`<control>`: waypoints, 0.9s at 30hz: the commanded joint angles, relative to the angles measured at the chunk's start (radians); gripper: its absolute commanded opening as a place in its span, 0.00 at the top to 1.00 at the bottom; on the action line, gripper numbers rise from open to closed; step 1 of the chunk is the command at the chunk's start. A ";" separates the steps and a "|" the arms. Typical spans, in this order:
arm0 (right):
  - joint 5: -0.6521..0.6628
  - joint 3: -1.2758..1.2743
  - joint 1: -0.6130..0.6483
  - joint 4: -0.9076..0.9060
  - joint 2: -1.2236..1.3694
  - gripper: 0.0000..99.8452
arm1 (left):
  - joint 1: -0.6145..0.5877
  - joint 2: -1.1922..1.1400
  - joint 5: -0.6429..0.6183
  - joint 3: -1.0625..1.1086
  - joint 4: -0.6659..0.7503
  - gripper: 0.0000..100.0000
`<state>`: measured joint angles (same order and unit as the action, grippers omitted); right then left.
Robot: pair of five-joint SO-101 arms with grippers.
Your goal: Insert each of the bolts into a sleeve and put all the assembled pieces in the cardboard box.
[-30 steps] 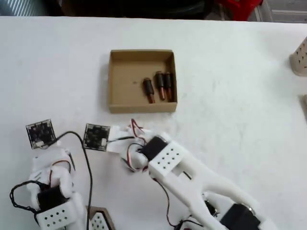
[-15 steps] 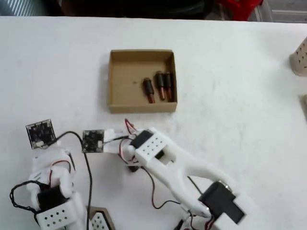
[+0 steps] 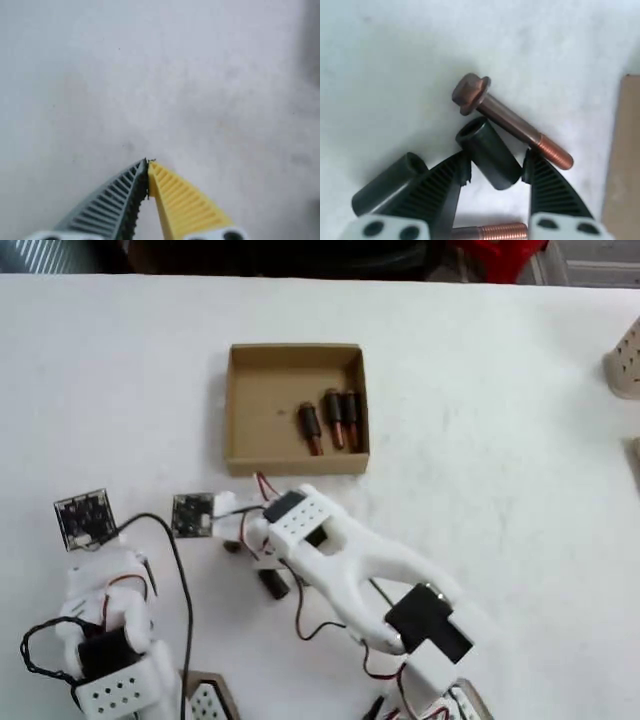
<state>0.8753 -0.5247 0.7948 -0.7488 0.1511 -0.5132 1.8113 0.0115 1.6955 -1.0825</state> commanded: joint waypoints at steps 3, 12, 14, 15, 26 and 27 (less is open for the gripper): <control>0.011 0.060 0.001 0.007 0.008 0.85 | -0.008 0.007 -0.005 -0.003 -0.011 0.98; 0.009 0.066 0.018 0.012 0.007 0.92 | -0.008 0.007 -0.003 -0.003 -0.011 0.98; 0.009 0.080 0.025 0.015 0.013 0.96 | -0.008 0.007 -0.003 -0.003 -0.011 0.98; 0.009 0.083 0.027 0.022 0.015 0.97 | -0.008 0.007 -0.003 -0.003 -0.011 0.98; -0.002 0.084 -0.041 -0.114 -0.039 0.98 | -0.008 0.007 -0.003 -0.003 -0.011 0.98; -0.017 0.084 -0.056 -0.137 -0.062 0.98 | -0.008 0.007 -0.003 -0.003 -0.011 0.98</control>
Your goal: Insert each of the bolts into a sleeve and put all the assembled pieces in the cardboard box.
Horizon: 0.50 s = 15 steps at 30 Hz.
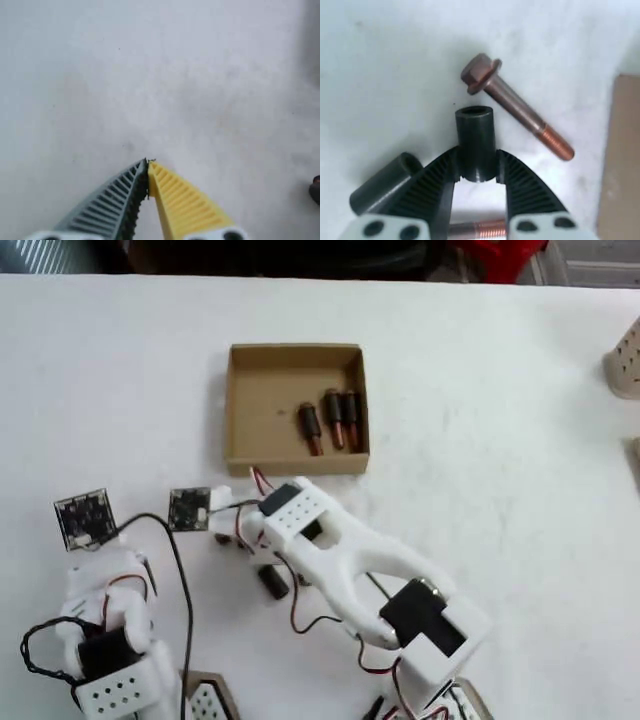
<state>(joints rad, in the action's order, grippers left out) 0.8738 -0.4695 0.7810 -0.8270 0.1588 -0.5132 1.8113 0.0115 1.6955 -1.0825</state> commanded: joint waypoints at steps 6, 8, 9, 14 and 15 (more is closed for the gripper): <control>-0.235 0.018 -0.171 -0.125 -0.216 0.98 | -0.008 0.007 -0.003 -0.003 -0.011 0.98; -0.315 -0.006 -0.228 -0.125 -0.248 0.98 | -0.008 0.007 -0.003 -0.003 -0.011 0.98; -0.359 -0.017 -0.257 -0.128 -0.254 0.98 | -0.008 0.007 -0.003 -0.003 -0.011 0.98; -0.509 -0.080 -0.420 -0.176 -0.271 0.98 | -0.007 0.007 -0.003 -0.003 -0.011 0.98; -0.522 -0.086 -0.458 -0.193 -0.271 0.98 | -0.007 0.007 -0.003 -0.003 -0.011 0.98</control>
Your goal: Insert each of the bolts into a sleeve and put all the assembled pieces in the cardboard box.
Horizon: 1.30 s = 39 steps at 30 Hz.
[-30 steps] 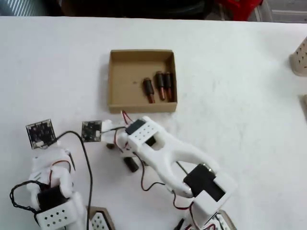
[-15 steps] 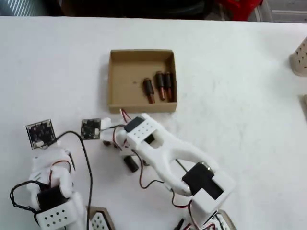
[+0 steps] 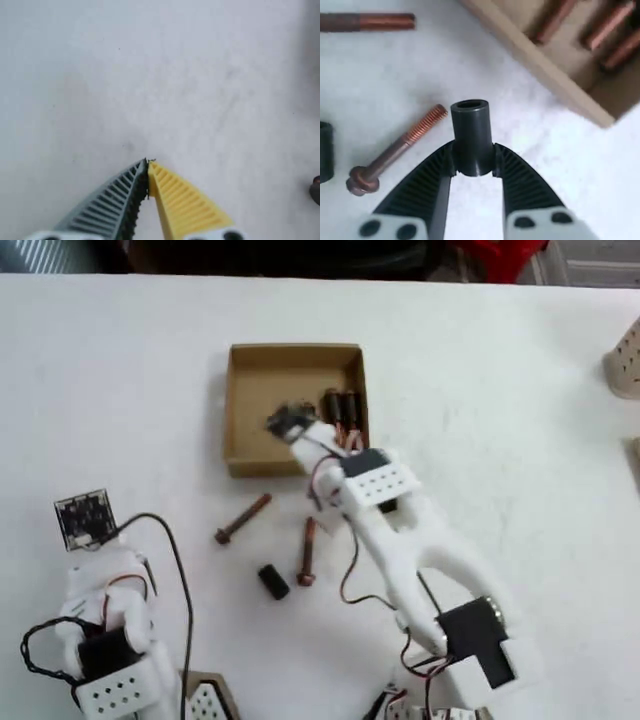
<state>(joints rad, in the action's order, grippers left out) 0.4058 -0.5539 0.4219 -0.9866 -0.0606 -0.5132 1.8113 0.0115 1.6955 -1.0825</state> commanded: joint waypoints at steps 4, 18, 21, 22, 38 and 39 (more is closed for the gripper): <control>-0.060 -0.044 -0.257 -0.056 -0.051 0.98 | -0.005 0.007 -0.003 -0.003 -0.011 0.98; 0.025 -0.150 -0.374 0.018 -0.051 0.98 | 0.013 0.007 -0.003 -0.003 -0.011 0.98; 0.026 -0.149 -0.371 0.015 -0.053 0.92 | 0.013 0.007 -0.003 -0.003 -0.011 0.98; 0.031 -0.149 -0.371 0.015 -0.053 0.88 | 0.013 0.007 -0.003 -0.003 -0.011 0.98; 0.132 -0.121 -0.312 0.065 -0.042 0.85 | 0.013 0.007 -0.003 -0.003 -0.020 0.98; 0.132 -0.121 -0.312 0.065 -0.038 0.85 | 0.013 0.007 -0.003 -0.003 -0.020 0.98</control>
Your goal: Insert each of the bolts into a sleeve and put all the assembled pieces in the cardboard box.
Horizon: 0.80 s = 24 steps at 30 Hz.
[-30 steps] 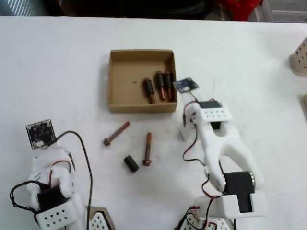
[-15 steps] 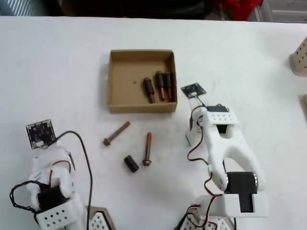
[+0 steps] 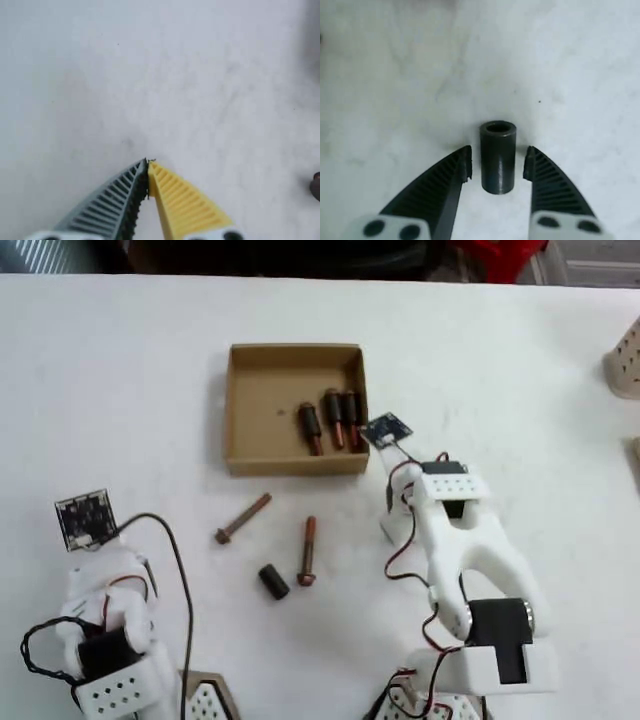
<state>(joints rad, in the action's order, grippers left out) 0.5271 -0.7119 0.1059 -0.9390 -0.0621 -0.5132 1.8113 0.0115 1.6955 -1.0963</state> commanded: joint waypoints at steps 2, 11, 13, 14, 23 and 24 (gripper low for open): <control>0.011 0.040 0.004 0.019 -0.021 0.85 | 0.013 0.007 -0.003 -0.003 -0.006 0.98; 0.012 0.040 -0.016 0.070 0.042 0.98 | 0.013 0.007 -0.003 -0.003 -0.008 0.98; 0.008 0.037 -0.030 0.067 0.041 0.99 | 0.013 0.007 -0.008 -0.003 -0.003 0.98; 0.006 0.035 -0.038 0.067 0.039 0.98 | 0.015 0.007 -0.009 -0.003 -0.002 0.98; 0.003 0.034 -0.056 0.067 0.041 0.98 | 0.202 0.007 -0.114 -0.057 0.015 0.98; 0.003 0.034 -0.056 0.067 0.042 0.98 | 0.225 0.007 -0.127 -0.068 0.014 0.98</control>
<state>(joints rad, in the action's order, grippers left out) 0.5271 -0.7012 0.0660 -0.8761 -0.0222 -0.3798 1.8113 -0.0606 1.6924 -1.0963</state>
